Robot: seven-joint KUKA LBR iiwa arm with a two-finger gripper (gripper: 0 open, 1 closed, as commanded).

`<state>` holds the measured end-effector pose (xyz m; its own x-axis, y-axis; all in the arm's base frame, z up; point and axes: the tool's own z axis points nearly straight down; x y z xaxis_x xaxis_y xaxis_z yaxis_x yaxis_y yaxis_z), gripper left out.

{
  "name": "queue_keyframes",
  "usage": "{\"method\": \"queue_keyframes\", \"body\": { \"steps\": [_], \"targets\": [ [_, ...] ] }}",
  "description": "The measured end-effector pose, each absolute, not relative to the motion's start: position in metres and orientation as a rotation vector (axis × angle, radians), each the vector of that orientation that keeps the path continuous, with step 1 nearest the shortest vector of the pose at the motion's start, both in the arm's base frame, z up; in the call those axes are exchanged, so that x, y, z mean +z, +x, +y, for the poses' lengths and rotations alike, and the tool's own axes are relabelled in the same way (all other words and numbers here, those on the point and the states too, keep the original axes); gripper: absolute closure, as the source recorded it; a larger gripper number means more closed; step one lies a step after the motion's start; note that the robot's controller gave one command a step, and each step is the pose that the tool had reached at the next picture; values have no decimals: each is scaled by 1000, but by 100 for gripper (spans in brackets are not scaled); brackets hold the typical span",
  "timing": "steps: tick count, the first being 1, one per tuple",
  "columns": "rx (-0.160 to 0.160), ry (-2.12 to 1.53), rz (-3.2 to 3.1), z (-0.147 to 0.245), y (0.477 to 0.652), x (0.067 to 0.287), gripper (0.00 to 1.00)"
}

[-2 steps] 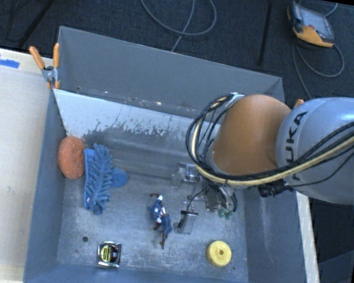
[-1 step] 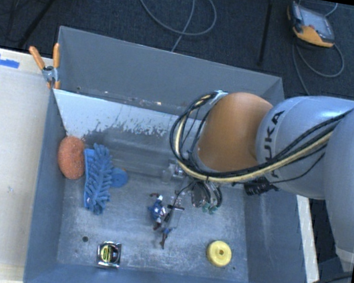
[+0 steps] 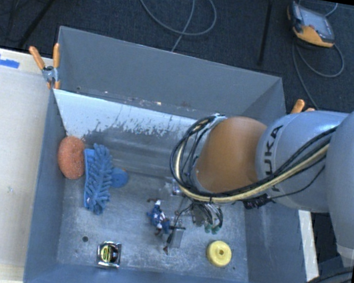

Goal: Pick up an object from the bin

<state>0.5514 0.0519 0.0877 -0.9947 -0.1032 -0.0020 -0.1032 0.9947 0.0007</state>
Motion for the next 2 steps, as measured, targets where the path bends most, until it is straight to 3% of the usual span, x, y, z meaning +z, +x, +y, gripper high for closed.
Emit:
{"method": "queue_keyframes", "body": {
  "steps": [1,2],
  "targets": [
    [2,-92,3146,42,548,71,100],
    [2,-92,3146,42,548,71,100]
  ]
}}
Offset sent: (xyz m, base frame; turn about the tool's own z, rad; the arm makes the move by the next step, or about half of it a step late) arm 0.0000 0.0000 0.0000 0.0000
